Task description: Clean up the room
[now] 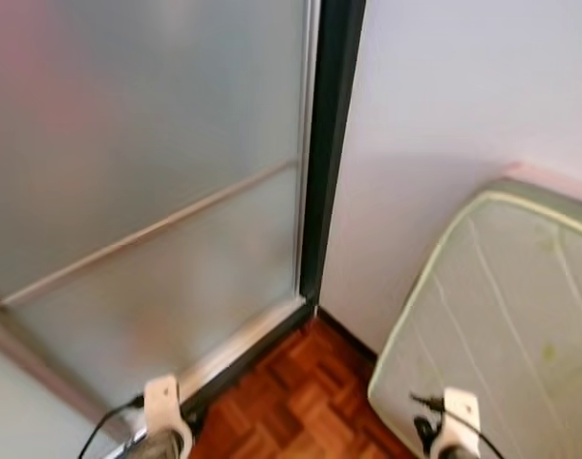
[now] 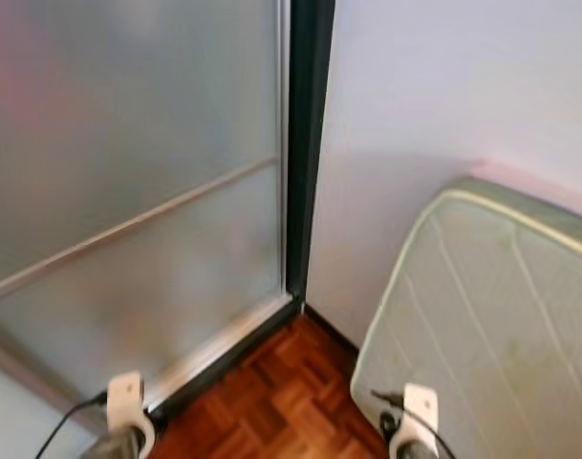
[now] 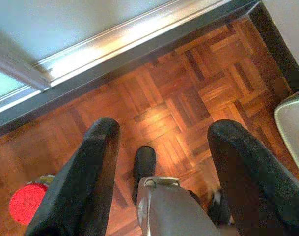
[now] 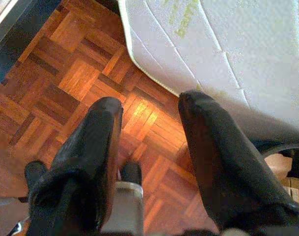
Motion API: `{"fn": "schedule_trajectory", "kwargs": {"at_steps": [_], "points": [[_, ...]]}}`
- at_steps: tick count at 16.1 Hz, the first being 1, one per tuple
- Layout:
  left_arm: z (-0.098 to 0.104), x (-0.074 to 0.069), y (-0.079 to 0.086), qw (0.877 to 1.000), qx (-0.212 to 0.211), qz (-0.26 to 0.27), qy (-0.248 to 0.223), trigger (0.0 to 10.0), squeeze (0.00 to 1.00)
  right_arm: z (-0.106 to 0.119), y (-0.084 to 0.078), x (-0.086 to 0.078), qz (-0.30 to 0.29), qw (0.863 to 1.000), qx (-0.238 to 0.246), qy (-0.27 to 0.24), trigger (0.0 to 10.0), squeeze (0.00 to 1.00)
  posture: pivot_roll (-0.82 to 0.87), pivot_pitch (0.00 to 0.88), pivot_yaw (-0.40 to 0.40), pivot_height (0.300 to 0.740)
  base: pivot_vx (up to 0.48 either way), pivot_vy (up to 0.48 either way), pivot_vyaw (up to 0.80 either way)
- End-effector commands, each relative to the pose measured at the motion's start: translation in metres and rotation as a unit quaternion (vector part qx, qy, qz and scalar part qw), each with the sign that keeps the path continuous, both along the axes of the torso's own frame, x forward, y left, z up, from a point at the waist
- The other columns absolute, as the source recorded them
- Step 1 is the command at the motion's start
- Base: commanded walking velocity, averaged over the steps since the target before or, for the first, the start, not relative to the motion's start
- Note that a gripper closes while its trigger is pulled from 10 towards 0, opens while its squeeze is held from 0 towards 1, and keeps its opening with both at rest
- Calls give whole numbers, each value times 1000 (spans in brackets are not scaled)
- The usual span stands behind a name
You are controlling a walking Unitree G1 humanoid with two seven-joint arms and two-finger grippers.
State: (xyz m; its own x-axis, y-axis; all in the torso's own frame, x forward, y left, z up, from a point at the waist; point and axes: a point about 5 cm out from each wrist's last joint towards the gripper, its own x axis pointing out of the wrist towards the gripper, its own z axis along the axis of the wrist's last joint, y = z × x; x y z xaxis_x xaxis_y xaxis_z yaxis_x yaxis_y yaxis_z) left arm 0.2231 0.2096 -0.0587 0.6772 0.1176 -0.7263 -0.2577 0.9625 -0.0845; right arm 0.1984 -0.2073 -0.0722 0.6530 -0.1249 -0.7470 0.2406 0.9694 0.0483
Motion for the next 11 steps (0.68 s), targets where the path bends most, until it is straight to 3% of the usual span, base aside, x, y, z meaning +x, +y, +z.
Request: {"fn": "schedule_trajectory", "kwargs": {"at_steps": [1, 5, 11], "points": [[-23, -39, -10, 990, 43, -103, 81, 10000, 0, 24, 6, 45, 41, 998, 48, -3, 10000, 0, 109, 0, -21, 740, -270, 0, 0], [-23, -39, -10, 990, 43, -102, 82, 10000, 0, 25, 7, 46, 35, 998, 56, -8, 10000, 0, 109, 0, -22, 740, -273, 0, 0], [-23, -38, -10, 991, 42, -102, 81, 10000, 0, 25, 7, 47, 31, 998, 57, -8, 10000, 0, 105, 0, -19, 740, 0, 0, 0]]}}
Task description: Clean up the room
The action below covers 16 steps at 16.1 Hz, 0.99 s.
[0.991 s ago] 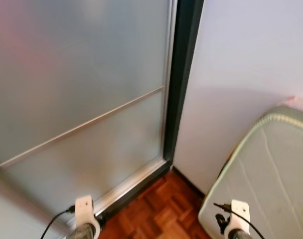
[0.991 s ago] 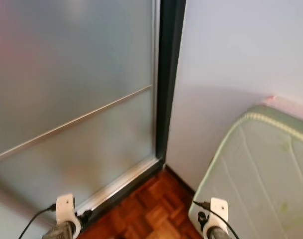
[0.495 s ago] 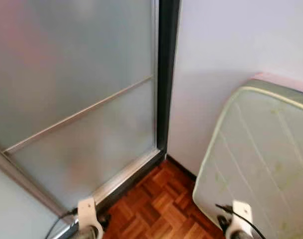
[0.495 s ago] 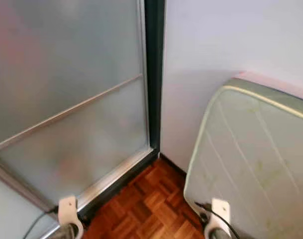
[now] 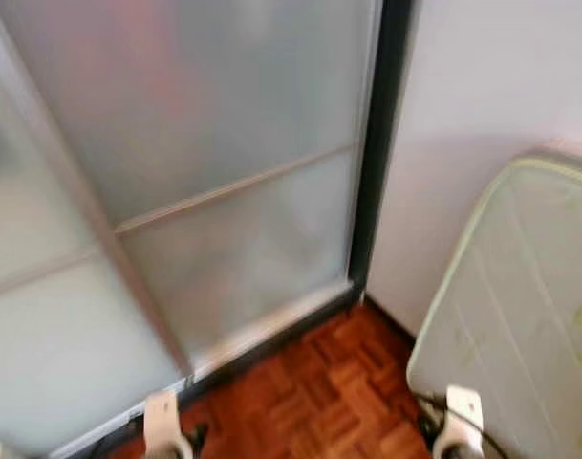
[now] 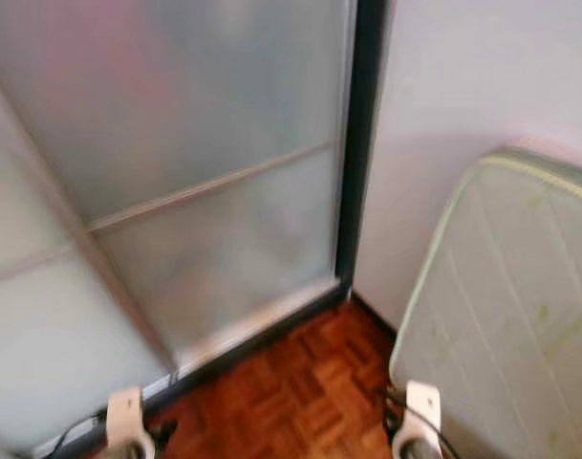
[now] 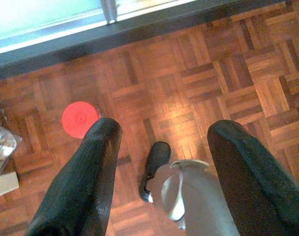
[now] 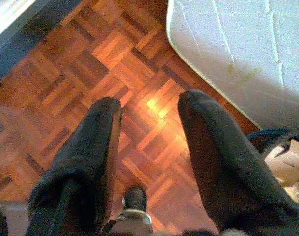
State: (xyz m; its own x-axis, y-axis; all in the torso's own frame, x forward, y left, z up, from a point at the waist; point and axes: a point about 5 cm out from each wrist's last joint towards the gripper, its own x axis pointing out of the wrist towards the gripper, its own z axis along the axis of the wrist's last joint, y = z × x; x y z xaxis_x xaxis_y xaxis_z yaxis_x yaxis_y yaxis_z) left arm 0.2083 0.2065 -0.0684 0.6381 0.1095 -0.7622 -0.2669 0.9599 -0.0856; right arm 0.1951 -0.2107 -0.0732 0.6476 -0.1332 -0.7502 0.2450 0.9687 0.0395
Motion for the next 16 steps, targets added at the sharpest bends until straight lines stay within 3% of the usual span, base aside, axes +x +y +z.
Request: {"fn": "schedule_trajectory", "kwargs": {"at_steps": [1, 8, 11, 16], "points": [[-13, -23, -6, 992, 46, -106, 55, 10000, 0, 26, 11, 50, 32, 998, 59, -8, 10000, 0, 104, 0, -19, 740, 0, 0, 0], [-13, -22, -6, 990, 53, -116, 57, 10000, 0, 25, 11, 49, 38, 998, 58, 0, 10000, 0, 103, 0, -16, 740, 0, 0, -800], [-12, -21, -5, 988, 65, -127, 60, 10000, 0, 25, 11, 49, 37, 998, 58, 0, 10000, 0, 103, 0, -16, 740, 0, -421, -800], [-12, -21, -5, 990, 57, -118, 56, 10000, 0, 26, 11, 50, 36, 998, 59, -1, 10000, 0, 99, 0, -15, 740, 0, 0, -800]]}}
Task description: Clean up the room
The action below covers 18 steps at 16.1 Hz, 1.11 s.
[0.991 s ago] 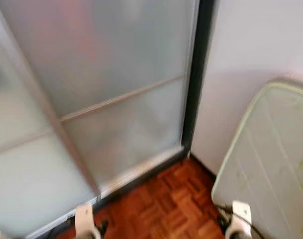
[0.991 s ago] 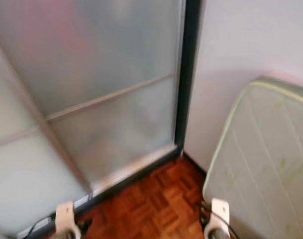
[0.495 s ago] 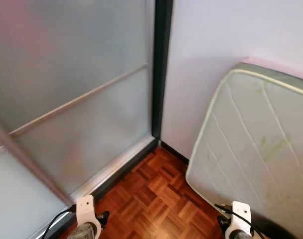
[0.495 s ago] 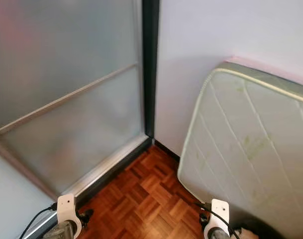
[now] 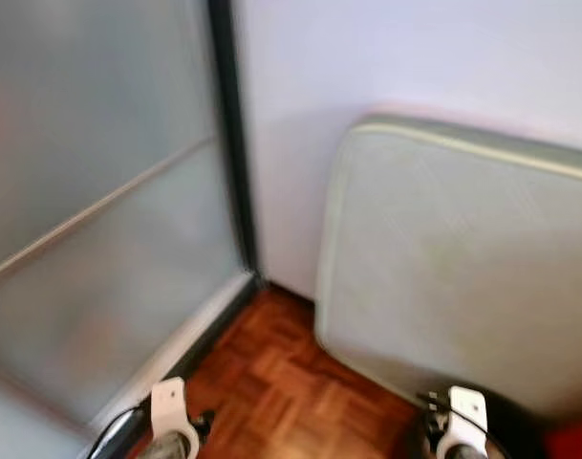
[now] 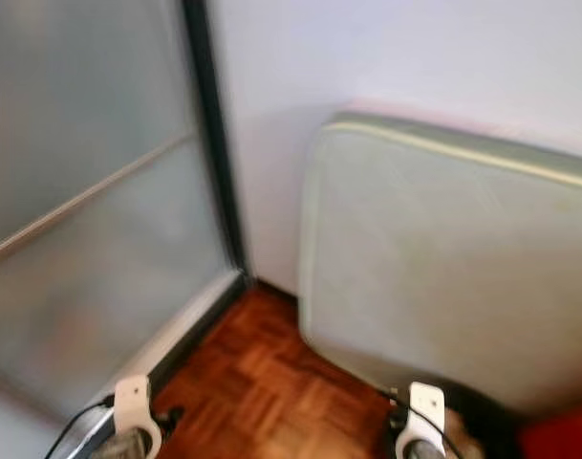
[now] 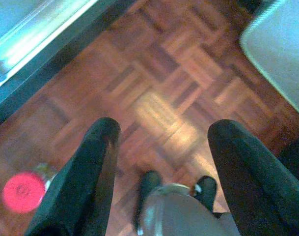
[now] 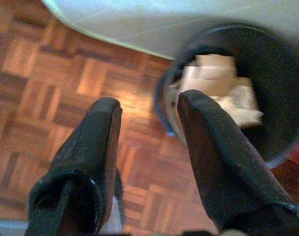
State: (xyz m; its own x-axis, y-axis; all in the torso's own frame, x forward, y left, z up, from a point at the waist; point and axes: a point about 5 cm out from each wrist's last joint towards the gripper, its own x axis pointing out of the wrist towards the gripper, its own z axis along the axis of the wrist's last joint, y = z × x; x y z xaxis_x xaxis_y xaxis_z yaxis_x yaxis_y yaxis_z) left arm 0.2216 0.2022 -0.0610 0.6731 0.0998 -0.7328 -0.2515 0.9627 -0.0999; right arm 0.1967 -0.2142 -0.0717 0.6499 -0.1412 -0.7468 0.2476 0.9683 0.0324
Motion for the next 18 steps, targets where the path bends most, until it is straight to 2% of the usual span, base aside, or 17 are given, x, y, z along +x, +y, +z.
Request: {"fn": "schedule_trajectory", "kwargs": {"at_steps": [1, 10, 12, 14, 18], "points": [[-20, -34, -1, 989, 62, -113, 78, 10000, 0, 24, 14, 48, 40, 997, 62, 0, 10000, 0, 99, 0, -15, 740, 0, 0, -800], [-20, -36, -1, 987, 64, -123, 80, 10000, 0, 23, 15, 46, 40, 997, 59, 6, 10000, 0, 93, 0, -2, 740, 0, 0, -790], [-20, -36, -1, 984, 71, -140, 80, 10000, 0, 22, 15, 45, 42, 997, 59, 9, 10000, 0, 91, 0, -3, 740, 0, -154, -788], [-21, -37, -1, 987, 64, -126, 80, 10000, 0, 21, 15, 45, 41, 997, 59, 10, 10000, 0, 88, 0, 0, 740, 0, 0, -788], [-21, -38, -1, 986, 65, -132, 81, 10000, 0, 21, 15, 43, 42, 997, 59, 12, 10000, 0, 88, 0, 0, 740, 0, 0, -788]]}}
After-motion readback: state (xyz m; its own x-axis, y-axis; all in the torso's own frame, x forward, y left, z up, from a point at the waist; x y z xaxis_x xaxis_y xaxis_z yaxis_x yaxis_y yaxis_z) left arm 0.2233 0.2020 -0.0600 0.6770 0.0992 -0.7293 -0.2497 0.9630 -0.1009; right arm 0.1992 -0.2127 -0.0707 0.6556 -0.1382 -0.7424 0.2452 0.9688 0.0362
